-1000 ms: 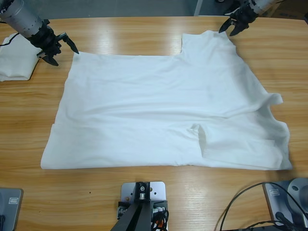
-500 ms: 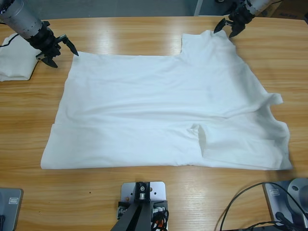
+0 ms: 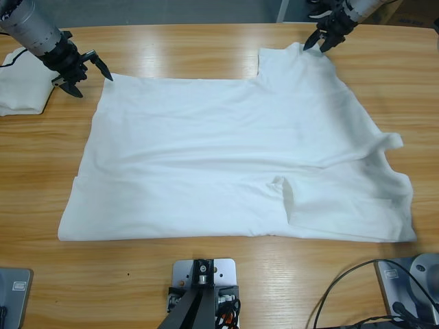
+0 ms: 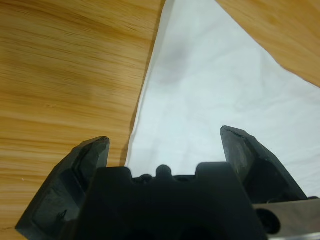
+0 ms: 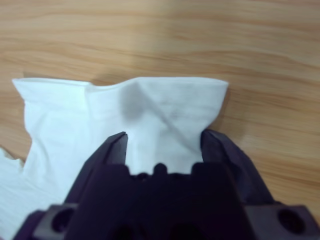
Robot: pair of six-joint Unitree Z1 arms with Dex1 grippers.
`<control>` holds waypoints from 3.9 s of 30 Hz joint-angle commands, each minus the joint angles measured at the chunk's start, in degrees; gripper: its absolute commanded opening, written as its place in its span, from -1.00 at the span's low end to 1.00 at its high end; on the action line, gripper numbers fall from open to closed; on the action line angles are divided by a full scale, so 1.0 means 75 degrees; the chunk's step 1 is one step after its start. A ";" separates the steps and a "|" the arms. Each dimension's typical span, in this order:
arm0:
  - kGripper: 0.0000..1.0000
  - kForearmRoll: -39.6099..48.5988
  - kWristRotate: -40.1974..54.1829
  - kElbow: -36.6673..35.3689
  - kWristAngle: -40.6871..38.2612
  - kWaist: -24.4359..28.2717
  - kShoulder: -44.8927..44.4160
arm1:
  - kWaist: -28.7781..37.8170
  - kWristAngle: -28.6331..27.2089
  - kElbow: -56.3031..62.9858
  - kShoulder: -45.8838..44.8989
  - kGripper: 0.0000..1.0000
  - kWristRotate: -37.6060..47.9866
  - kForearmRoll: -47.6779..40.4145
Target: Fold clothes
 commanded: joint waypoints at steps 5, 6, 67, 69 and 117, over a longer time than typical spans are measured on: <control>0.75 0.0145 0.0037 0.0013 0.0085 -0.0061 0.0466 | 0.0206 -0.0383 -0.0014 0.0632 -0.72 -0.0238 0.0104; 0.75 0.0145 0.0037 0.0010 0.0085 -0.0061 0.0466 | 0.0220 -0.0415 -0.0023 0.0632 -0.72 -0.0249 0.0120; 0.51 0.0778 0.0975 -0.2415 -0.0119 0.0035 0.2280 | 0.0204 0.0276 0.0087 -0.0083 -1.00 -0.0753 0.0273; 0.51 0.0778 0.0994 -0.2474 -0.0081 0.0056 0.2322 | 0.0204 0.0276 0.0091 -0.0083 -1.00 -0.0753 0.0280; -1.00 0.1774 0.2320 -0.3484 -0.0016 -0.0026 0.1668 | -0.0007 0.1164 0.0096 -0.1248 -1.00 -0.1597 0.0212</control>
